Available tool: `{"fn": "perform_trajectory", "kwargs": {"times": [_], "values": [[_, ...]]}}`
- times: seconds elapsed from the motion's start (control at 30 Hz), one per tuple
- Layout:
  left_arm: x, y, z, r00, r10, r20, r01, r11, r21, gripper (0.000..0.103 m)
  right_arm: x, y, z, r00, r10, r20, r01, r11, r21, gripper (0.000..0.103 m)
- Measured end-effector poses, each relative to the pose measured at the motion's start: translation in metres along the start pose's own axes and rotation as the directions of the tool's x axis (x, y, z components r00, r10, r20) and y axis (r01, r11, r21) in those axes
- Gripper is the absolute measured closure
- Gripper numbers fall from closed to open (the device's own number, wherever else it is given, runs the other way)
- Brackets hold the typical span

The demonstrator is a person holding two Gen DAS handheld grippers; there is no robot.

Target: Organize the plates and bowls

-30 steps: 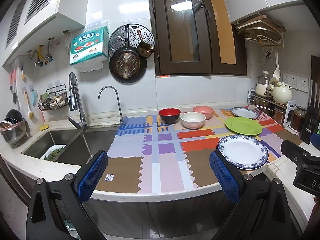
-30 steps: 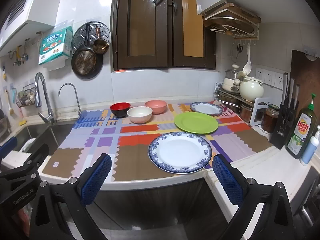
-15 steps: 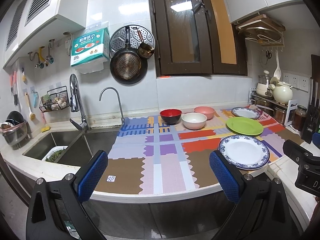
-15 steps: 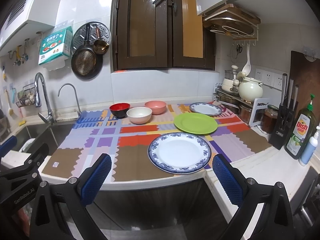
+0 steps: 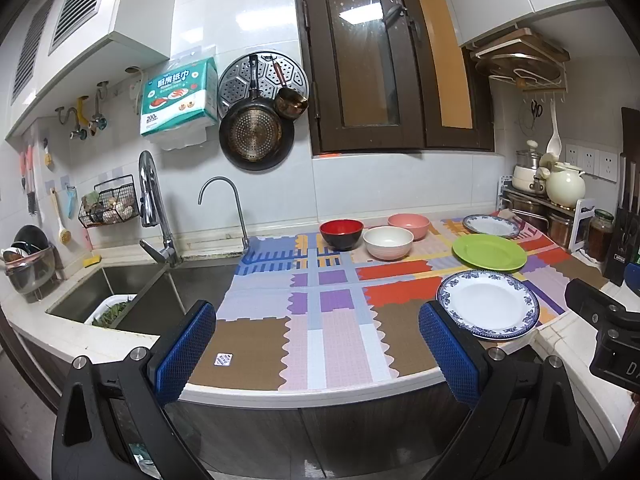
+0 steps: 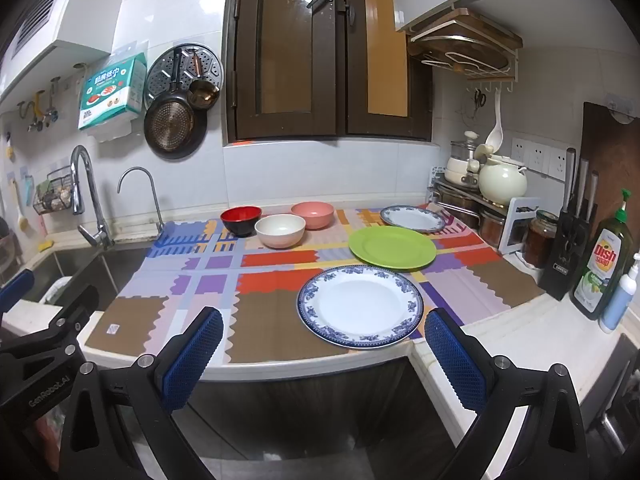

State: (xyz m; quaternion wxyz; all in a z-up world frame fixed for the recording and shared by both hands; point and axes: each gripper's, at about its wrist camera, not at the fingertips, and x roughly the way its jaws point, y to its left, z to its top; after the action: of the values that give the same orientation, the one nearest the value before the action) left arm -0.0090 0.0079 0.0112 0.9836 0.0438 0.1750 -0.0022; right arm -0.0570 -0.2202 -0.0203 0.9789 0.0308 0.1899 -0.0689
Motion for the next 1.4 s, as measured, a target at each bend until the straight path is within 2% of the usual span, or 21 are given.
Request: {"fn": "perform_trajectory", "kwargs": {"times": [1.07, 1.4], "values": [[0.002, -0.004, 0.003, 1.0, -0.002, -0.002, 0.002, 1.0, 0.008, 0.0, 0.002, -0.002, 0.004, 1.0, -0.003, 0.002, 0.003, 1.0, -0.003, 0.001], [0.031, -0.021, 0.005, 0.996, -0.06, -0.062, 0.062, 0.997, 0.033, 0.0, 0.015, -0.015, 0.005, 0.999, -0.029, -0.026, 0.029, 1.0, 0.007, 0.001]]}}
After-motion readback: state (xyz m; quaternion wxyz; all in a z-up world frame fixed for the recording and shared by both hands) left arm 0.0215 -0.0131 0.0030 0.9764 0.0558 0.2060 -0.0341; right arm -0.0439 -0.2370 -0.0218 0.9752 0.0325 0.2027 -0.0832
